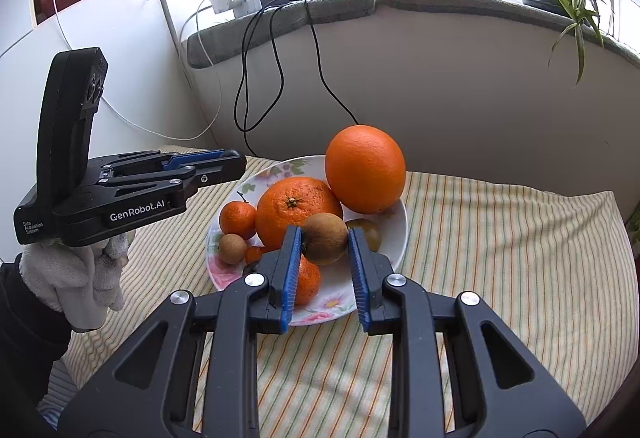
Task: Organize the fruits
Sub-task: 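Carry the plum with the left gripper while the right gripper carries the kiwi over the plate, then lower the plum and kiwi onto the plate and open both grippers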
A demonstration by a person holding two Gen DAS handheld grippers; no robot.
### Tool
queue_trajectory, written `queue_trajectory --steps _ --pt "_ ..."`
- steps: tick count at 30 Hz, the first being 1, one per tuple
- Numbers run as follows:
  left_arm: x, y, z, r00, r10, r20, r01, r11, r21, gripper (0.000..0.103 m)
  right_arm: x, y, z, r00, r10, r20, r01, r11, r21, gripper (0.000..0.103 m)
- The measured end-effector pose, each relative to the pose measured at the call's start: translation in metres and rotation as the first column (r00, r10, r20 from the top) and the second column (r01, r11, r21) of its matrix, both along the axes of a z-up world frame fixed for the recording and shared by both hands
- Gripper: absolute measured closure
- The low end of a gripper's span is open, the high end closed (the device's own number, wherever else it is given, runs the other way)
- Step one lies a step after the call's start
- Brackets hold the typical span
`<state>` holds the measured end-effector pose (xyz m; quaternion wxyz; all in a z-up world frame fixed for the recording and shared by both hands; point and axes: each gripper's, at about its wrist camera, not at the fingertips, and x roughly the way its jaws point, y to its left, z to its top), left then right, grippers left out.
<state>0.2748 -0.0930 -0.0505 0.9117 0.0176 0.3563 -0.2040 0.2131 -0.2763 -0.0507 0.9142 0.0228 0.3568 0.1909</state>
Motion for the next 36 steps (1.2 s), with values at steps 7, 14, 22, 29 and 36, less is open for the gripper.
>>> queue_trajectory --steps 7,14,22,29,36 --pt "0.011 0.000 -0.005 1.000 0.006 -0.018 -0.006 1.000 -0.004 0.082 0.009 0.000 -0.003 1.000 -0.007 -0.011 0.007 1.000 -0.001 0.078" --pt "0.019 0.000 -0.007 0.999 0.018 -0.037 -0.019 1.000 -0.010 0.082 0.017 0.002 -0.008 0.999 -0.006 -0.037 0.006 1.000 0.009 0.078" --pt "0.024 0.002 -0.009 0.998 0.029 -0.055 -0.030 0.999 -0.024 0.081 0.020 0.001 -0.009 0.999 -0.004 -0.044 0.004 1.000 0.009 0.078" --pt "0.022 -0.004 -0.009 0.999 0.017 -0.052 -0.018 1.000 -0.012 0.081 0.022 0.004 -0.009 0.999 -0.001 -0.041 0.001 1.000 0.003 0.078" --pt "0.021 -0.005 -0.007 0.999 0.013 -0.047 -0.014 1.000 -0.006 0.081 0.022 0.005 -0.007 0.999 0.005 -0.032 -0.005 1.000 -0.004 0.078"
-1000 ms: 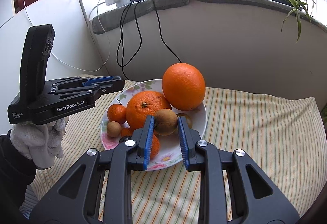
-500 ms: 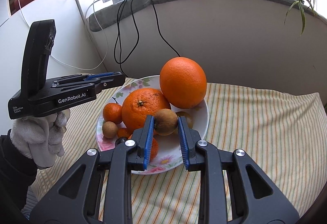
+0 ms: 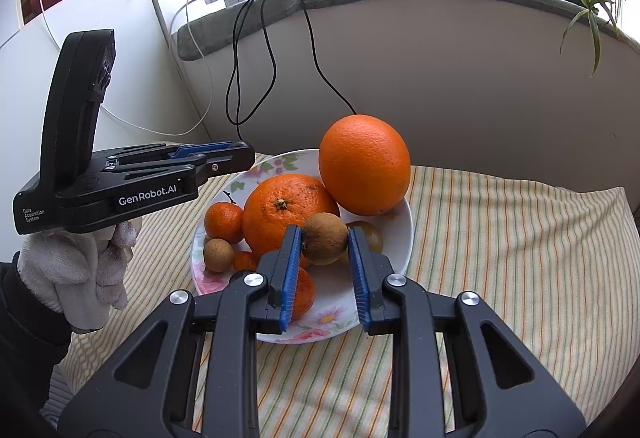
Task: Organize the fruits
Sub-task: 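Lower the plum and kiwi onto the plate and open both grippers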
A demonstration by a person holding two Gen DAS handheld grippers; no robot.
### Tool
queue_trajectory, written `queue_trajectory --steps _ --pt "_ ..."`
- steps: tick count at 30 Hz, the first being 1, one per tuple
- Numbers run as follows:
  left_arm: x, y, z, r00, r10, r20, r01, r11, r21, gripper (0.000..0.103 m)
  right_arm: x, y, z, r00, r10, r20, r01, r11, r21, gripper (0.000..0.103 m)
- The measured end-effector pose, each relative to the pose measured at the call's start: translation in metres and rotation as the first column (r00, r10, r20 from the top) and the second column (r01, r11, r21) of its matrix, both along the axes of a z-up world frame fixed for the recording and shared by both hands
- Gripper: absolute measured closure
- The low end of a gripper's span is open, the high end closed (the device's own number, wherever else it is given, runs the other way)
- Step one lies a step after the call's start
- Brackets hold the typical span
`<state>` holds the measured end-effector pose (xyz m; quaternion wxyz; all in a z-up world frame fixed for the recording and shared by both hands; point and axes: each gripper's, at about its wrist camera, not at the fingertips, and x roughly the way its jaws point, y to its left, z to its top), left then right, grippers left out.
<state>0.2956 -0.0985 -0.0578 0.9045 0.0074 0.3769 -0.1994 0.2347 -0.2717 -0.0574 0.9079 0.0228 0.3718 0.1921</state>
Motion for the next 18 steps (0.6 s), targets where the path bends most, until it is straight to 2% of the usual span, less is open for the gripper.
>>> queue_trajectory --steps 4,7,9,11,16,18 --pt "-0.001 -0.001 0.001 1.000 0.000 0.003 0.000 1.000 0.006 0.079 -0.001 0.000 0.000 1.000 0.003 0.001 -0.003 1.000 -0.003 0.078" --pt "-0.001 -0.001 0.002 1.000 0.003 0.009 -0.003 1.000 0.006 0.071 -0.002 0.000 0.001 1.000 0.002 0.002 -0.002 1.000 -0.005 0.077" --pt "-0.001 -0.001 0.003 1.000 0.002 0.014 -0.002 1.000 0.007 0.068 -0.002 0.000 0.001 1.000 0.001 0.009 -0.001 1.000 -0.003 0.070" --pt "-0.002 -0.001 0.005 1.000 0.003 0.020 -0.003 1.000 0.008 0.068 -0.004 0.000 0.004 1.000 -0.004 0.023 0.004 1.000 -0.001 0.056" --pt "-0.004 0.000 0.008 1.000 0.003 0.029 -0.003 1.000 0.012 0.068 -0.008 -0.001 0.008 0.999 -0.006 0.035 0.006 1.000 0.001 0.052" --pt "-0.006 -0.001 0.009 0.999 0.004 0.034 -0.004 1.000 0.012 0.062 -0.011 -0.001 0.010 0.999 -0.006 0.044 0.006 1.000 0.002 0.041"
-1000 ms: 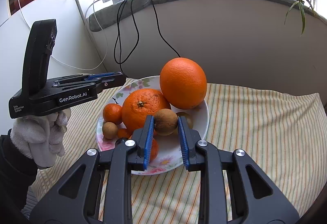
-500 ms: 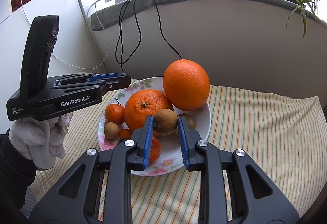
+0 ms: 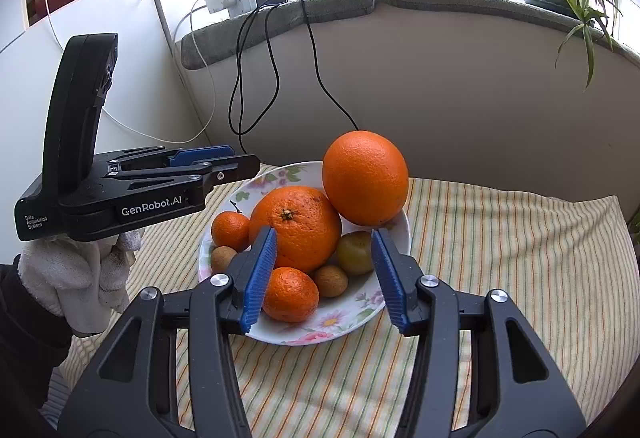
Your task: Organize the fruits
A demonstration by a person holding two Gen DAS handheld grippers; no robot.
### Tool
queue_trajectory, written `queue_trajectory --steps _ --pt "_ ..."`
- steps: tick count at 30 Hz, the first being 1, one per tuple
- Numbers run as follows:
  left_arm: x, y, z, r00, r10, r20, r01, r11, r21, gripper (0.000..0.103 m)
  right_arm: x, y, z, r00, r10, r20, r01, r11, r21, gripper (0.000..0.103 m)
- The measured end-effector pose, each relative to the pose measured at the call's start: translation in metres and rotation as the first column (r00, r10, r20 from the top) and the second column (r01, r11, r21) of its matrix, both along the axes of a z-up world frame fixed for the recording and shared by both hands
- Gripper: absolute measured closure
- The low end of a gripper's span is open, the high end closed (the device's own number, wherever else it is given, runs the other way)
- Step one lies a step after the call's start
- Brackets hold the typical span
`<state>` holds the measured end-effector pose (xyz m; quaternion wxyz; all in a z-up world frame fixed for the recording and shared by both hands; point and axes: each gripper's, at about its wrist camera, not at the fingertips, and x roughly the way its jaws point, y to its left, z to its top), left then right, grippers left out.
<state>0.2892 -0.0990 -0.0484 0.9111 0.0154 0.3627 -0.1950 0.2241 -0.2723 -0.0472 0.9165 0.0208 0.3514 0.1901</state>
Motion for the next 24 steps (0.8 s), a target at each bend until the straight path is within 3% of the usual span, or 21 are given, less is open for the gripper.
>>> queue_trajectory --steps 7,11,15,24 --pt "-0.008 0.001 0.005 1.000 0.004 0.010 -0.004 1.000 0.001 0.060 -0.009 0.002 0.005 1.000 -0.003 0.017 0.003 1.000 0.003 0.033" --pt "-0.014 0.004 0.009 1.000 0.011 0.024 -0.012 1.000 0.003 0.047 -0.015 0.000 0.008 1.000 -0.010 0.022 0.010 1.000 0.004 0.026" --pt "-0.024 0.006 0.015 0.999 0.022 0.031 -0.021 1.000 -0.003 0.046 -0.023 -0.003 0.012 0.999 -0.024 0.030 0.023 1.000 0.012 0.019" --pt "-0.060 0.013 0.037 0.995 0.035 0.089 -0.034 0.999 -0.011 0.038 -0.049 -0.009 0.030 0.996 -0.056 0.070 0.055 0.998 0.019 0.015"
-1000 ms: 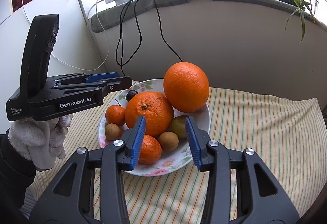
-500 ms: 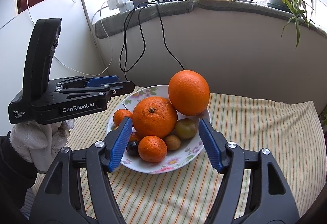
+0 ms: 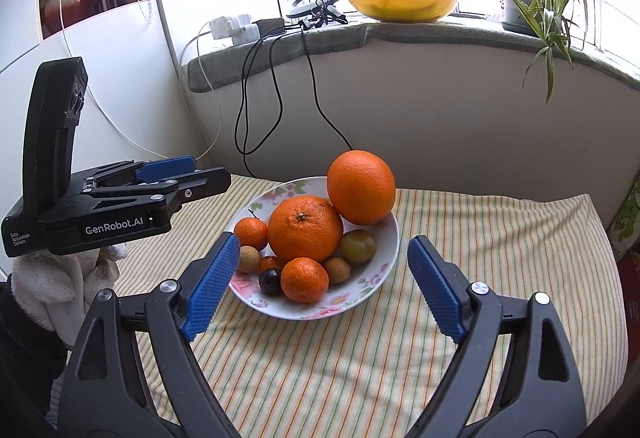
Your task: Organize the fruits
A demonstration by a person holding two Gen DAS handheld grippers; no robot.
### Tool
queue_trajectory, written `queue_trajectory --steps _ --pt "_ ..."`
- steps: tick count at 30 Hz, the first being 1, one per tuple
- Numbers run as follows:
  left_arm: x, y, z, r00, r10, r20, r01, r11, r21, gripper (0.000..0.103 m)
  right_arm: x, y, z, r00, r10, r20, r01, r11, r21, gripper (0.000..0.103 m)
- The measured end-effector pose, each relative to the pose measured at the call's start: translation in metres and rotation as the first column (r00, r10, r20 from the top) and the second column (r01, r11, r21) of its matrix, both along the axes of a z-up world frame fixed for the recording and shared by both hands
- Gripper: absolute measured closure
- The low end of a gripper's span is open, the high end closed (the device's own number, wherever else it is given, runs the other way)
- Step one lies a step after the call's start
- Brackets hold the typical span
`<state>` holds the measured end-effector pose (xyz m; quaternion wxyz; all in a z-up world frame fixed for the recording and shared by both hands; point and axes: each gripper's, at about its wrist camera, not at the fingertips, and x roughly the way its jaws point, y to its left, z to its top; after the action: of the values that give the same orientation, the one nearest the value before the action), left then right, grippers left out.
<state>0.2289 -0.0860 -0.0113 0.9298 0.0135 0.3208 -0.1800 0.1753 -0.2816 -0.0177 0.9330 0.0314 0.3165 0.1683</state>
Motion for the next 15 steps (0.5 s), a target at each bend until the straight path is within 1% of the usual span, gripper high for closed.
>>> queue_trajectory --steps 1,3,6,8,11,12,14,15 --pt "-0.005 0.001 0.003 1.000 0.003 0.007 -0.003 1.000 -0.005 0.036 -0.004 -0.001 0.002 1.000 -0.004 0.004 0.004 1.000 0.000 0.014" --pt "-0.016 0.003 0.007 1.000 0.007 0.018 -0.007 1.000 -0.012 0.035 -0.010 -0.001 0.006 1.000 -0.012 0.013 0.012 1.000 -0.007 0.014" --pt "-0.033 0.005 0.011 0.999 0.026 0.045 -0.026 1.000 0.001 0.034 -0.022 0.000 0.012 1.000 -0.012 0.028 0.012 1.000 -0.013 0.014" --pt "-0.043 0.007 0.014 0.998 0.035 0.058 -0.035 0.999 0.004 0.031 -0.030 0.002 0.015 0.999 -0.015 0.038 0.016 1.000 -0.018 0.014" --pt "-0.060 0.008 0.018 0.995 0.050 0.083 -0.050 0.999 0.008 0.030 -0.044 0.003 0.021 0.998 -0.014 0.054 0.015 1.000 -0.011 0.013" --pt "-0.066 0.009 0.019 0.995 0.051 0.088 -0.052 0.999 0.007 0.030 -0.048 0.004 0.022 0.998 -0.016 0.059 0.017 1.000 -0.010 0.012" --pt "-0.076 0.009 0.020 0.994 0.047 0.098 -0.048 0.999 0.008 0.023 -0.058 0.006 0.023 0.997 -0.023 0.073 0.024 1.000 -0.011 0.005" --pt "-0.082 0.009 0.020 0.993 0.052 0.102 -0.053 0.999 0.009 0.022 -0.062 0.006 0.024 0.996 -0.026 0.082 0.028 1.000 -0.016 0.004"
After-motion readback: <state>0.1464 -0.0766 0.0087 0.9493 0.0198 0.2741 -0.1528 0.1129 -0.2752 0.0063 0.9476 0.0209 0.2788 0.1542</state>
